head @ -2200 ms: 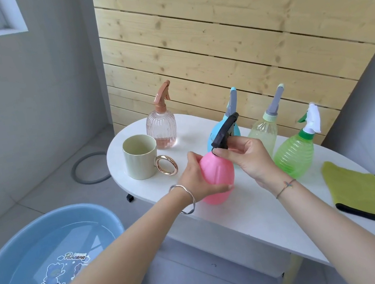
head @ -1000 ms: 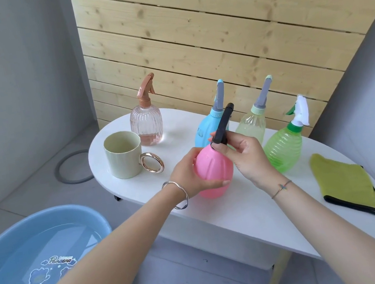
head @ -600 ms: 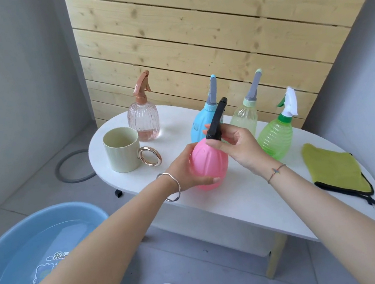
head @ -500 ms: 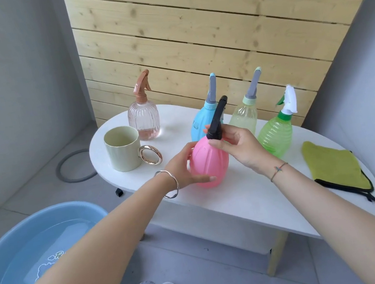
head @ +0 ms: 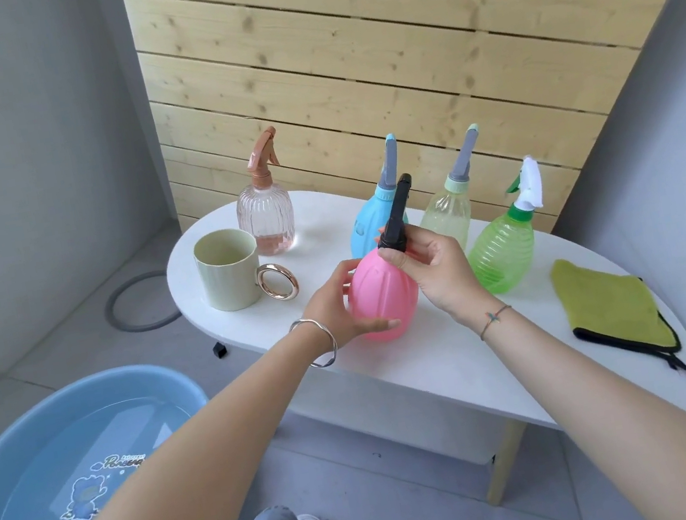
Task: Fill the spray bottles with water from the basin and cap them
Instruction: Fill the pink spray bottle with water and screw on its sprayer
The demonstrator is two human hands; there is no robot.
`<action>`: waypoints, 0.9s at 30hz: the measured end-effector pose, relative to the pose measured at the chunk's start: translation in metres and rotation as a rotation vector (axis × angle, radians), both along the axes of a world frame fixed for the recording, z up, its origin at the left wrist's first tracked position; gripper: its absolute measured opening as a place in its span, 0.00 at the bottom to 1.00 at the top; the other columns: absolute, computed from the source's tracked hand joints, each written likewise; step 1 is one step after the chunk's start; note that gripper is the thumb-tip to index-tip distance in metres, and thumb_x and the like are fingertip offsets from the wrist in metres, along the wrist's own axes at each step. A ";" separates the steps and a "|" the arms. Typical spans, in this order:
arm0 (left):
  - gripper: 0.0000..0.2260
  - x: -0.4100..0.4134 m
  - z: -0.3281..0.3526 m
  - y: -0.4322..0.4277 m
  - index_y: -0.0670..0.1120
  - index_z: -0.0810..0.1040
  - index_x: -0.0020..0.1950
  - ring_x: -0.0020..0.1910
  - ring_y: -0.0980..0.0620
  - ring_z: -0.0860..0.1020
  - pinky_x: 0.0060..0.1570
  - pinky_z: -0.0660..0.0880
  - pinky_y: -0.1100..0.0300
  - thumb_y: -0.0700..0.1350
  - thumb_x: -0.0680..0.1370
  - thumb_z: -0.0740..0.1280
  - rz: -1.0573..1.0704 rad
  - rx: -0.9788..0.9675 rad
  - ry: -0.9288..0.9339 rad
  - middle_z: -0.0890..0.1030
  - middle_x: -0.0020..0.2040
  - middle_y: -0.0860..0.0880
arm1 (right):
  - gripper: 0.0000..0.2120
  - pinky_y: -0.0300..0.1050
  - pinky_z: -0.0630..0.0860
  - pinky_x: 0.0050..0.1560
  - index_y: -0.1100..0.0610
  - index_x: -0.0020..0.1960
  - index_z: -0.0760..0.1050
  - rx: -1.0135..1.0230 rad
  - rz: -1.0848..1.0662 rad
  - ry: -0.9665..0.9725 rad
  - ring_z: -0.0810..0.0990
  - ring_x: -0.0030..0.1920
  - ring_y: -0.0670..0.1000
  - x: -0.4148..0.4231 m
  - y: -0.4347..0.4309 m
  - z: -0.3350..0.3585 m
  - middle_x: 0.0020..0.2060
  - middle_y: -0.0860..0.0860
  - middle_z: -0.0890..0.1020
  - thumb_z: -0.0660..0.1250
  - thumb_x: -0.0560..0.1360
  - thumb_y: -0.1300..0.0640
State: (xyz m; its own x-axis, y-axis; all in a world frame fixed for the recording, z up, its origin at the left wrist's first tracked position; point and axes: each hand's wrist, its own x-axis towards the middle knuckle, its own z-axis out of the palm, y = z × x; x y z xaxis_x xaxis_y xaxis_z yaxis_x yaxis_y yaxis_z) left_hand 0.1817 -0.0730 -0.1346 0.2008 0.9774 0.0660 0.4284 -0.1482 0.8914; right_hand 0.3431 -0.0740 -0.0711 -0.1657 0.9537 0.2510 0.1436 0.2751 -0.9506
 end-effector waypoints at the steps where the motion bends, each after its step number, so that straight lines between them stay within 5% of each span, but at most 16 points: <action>1: 0.40 0.000 0.002 -0.001 0.54 0.66 0.68 0.59 0.50 0.75 0.60 0.73 0.56 0.50 0.62 0.82 -0.002 -0.003 0.011 0.75 0.59 0.53 | 0.14 0.36 0.74 0.57 0.57 0.59 0.77 -0.002 -0.006 0.001 0.81 0.54 0.43 -0.001 -0.001 0.001 0.52 0.49 0.83 0.69 0.74 0.64; 6: 0.39 -0.019 0.025 -0.006 0.53 0.63 0.73 0.61 0.52 0.74 0.63 0.71 0.58 0.52 0.67 0.79 -0.105 -0.053 0.082 0.73 0.65 0.54 | 0.11 0.38 0.74 0.59 0.51 0.54 0.78 -0.003 -0.006 0.001 0.81 0.54 0.43 -0.001 -0.004 0.011 0.51 0.48 0.83 0.69 0.75 0.64; 11: 0.13 -0.062 0.091 -0.001 0.51 0.76 0.61 0.52 0.51 0.80 0.56 0.77 0.57 0.52 0.78 0.68 0.094 0.111 -0.136 0.81 0.55 0.49 | 0.11 0.38 0.73 0.61 0.56 0.57 0.77 0.100 0.016 -0.057 0.80 0.57 0.47 -0.018 0.015 0.044 0.54 0.52 0.83 0.69 0.75 0.61; 13: 0.10 -0.081 0.109 0.009 0.51 0.76 0.59 0.49 0.51 0.80 0.53 0.76 0.57 0.52 0.79 0.64 0.219 0.160 -0.142 0.81 0.55 0.47 | 0.10 0.35 0.73 0.58 0.59 0.57 0.77 0.138 0.002 -0.052 0.80 0.54 0.44 -0.030 0.027 0.055 0.53 0.51 0.83 0.68 0.76 0.61; 18: 0.27 -0.124 0.112 0.049 0.48 0.68 0.71 0.63 0.49 0.75 0.62 0.72 0.54 0.57 0.76 0.68 0.335 0.034 0.109 0.75 0.67 0.49 | 0.08 0.29 0.73 0.52 0.55 0.55 0.77 0.129 -0.014 -0.014 0.79 0.46 0.34 -0.064 0.062 0.060 0.48 0.44 0.82 0.68 0.76 0.62; 27: 0.42 -0.142 0.086 0.109 0.48 0.56 0.78 0.72 0.46 0.67 0.69 0.66 0.53 0.61 0.71 0.72 0.300 -0.112 0.286 0.65 0.76 0.48 | 0.09 0.40 0.73 0.58 0.51 0.49 0.76 0.040 -0.044 -0.053 0.79 0.52 0.47 -0.096 0.116 0.023 0.48 0.47 0.82 0.67 0.76 0.64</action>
State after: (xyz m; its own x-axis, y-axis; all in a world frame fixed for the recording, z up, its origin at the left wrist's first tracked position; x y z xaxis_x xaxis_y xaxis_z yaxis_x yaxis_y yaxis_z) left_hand 0.0395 0.0356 -0.0482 -0.0988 0.9932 -0.0610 0.6700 0.1117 0.7339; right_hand 0.2472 0.0415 -0.0477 -0.1381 0.9497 0.2811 0.2064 0.3052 -0.9296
